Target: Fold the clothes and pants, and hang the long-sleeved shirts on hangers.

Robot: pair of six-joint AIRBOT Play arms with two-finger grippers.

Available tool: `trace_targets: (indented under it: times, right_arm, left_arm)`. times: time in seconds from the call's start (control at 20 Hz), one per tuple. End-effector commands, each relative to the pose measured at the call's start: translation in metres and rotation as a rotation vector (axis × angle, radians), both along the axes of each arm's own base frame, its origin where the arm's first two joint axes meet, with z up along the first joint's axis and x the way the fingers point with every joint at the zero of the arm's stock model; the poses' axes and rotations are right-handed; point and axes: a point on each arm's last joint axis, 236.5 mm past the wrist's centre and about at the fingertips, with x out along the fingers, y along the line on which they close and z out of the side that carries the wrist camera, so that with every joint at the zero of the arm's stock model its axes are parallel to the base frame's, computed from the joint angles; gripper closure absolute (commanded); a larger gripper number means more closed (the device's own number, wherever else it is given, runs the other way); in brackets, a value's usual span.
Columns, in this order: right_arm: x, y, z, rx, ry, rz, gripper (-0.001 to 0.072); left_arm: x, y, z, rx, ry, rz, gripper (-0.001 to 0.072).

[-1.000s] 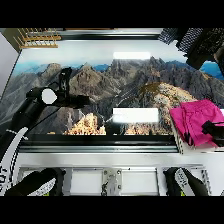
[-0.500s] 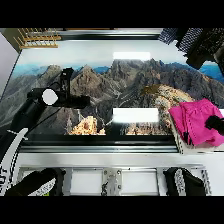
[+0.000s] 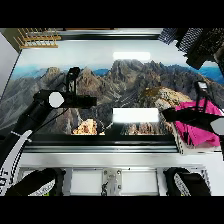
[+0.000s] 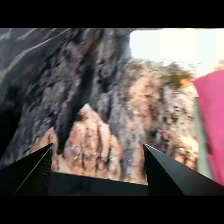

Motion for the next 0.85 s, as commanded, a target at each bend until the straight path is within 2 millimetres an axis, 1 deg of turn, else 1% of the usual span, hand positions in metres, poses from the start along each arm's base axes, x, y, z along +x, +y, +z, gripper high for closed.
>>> trace_targets:
  times: [0.0,0.05,0.1,0.15,0.8]
  right_arm:
    - [-0.0019,0.0362,-0.0202,0.025,0.067,0.116,0.0259]
    - [-0.0026,0.0388,-0.0234,0.027,0.08,0.124,0.0459]
    - [-0.0025,0.0402,-0.0248,0.03,0.085,0.127,0.0628]
    - [-0.0025,0.0402,-0.0248,0.03,0.085,0.127,0.069]
    - [-0.0025,0.0401,-0.0246,0.029,0.084,0.126,0.069]
  left_arm:
    - [-0.0001,-0.0011,0.0002,-0.002,-0.001,0.0,0.0702]
    - [-0.0003,-0.0011,0.0002,-0.001,0.0,0.0,0.0702]
    - [-0.0003,-0.0011,0.0002,-0.001,0.0,0.0,0.0702]
    - [-0.0003,-0.0011,0.0002,-0.001,0.0,0.0,0.0702]
    - [0.0,-0.0012,0.0004,-0.002,-0.001,0.0,0.0702]
